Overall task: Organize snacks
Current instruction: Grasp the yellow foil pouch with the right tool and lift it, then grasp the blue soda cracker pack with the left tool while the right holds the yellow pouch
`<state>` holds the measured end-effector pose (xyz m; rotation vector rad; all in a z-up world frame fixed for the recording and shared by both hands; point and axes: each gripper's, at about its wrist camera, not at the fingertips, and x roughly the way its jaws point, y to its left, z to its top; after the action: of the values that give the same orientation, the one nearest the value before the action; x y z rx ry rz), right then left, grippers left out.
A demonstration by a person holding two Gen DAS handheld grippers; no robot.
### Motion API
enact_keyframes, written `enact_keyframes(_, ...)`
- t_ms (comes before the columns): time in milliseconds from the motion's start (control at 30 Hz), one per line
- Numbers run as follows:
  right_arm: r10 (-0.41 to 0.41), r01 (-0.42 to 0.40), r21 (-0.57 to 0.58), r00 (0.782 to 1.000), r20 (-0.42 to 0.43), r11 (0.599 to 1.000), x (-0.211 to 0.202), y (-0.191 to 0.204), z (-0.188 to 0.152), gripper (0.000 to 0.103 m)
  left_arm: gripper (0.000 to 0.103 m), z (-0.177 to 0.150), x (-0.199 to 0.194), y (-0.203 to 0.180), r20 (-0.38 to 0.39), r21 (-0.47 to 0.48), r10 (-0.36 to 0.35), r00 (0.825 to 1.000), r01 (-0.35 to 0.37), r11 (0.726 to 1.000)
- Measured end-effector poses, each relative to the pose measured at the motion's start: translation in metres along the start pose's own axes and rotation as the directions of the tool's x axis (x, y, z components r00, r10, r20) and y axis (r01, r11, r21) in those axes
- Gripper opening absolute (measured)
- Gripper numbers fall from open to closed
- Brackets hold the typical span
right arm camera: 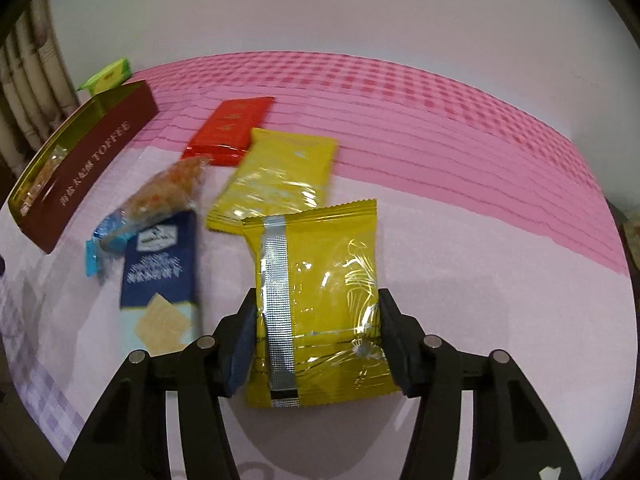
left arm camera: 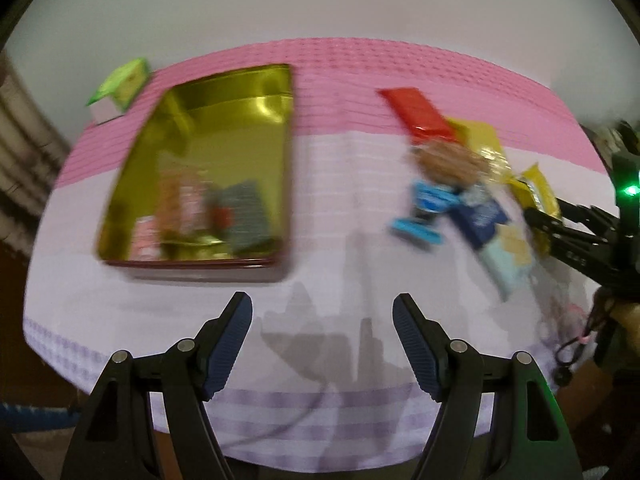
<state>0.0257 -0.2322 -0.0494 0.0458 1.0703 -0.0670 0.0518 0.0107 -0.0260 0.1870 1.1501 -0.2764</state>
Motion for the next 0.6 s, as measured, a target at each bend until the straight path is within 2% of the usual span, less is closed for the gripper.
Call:
enact_keyframes(133, -0.029, 0.029, 0.041, 1.000, -0.004, 0.999, -0.007, -0.022, -0.011, 0.051, 0.073, 0.009, 0.006, -0.034, -0.042, 0.005, -0.083, 0.996, 0.083, 0.996)
enact_keyframes(300, -0.038, 0.038, 0.064, 0.999, 0.005, 0.997, -0.013, -0.038, -0.021, 0.052, 0.073, 0.023, 0.014, -0.070, -0.072, -0.022, -0.148, 0.986, 0.147, 0.989)
enact_keyframes(600, -0.034, 0.033, 0.057, 0.999, 0.021, 0.998, -0.013, -0.038, -0.024, 0.053, 0.073, 0.043, 0.042, -0.108, -0.112, -0.137, -0.172, 0.979, 0.157, 0.978)
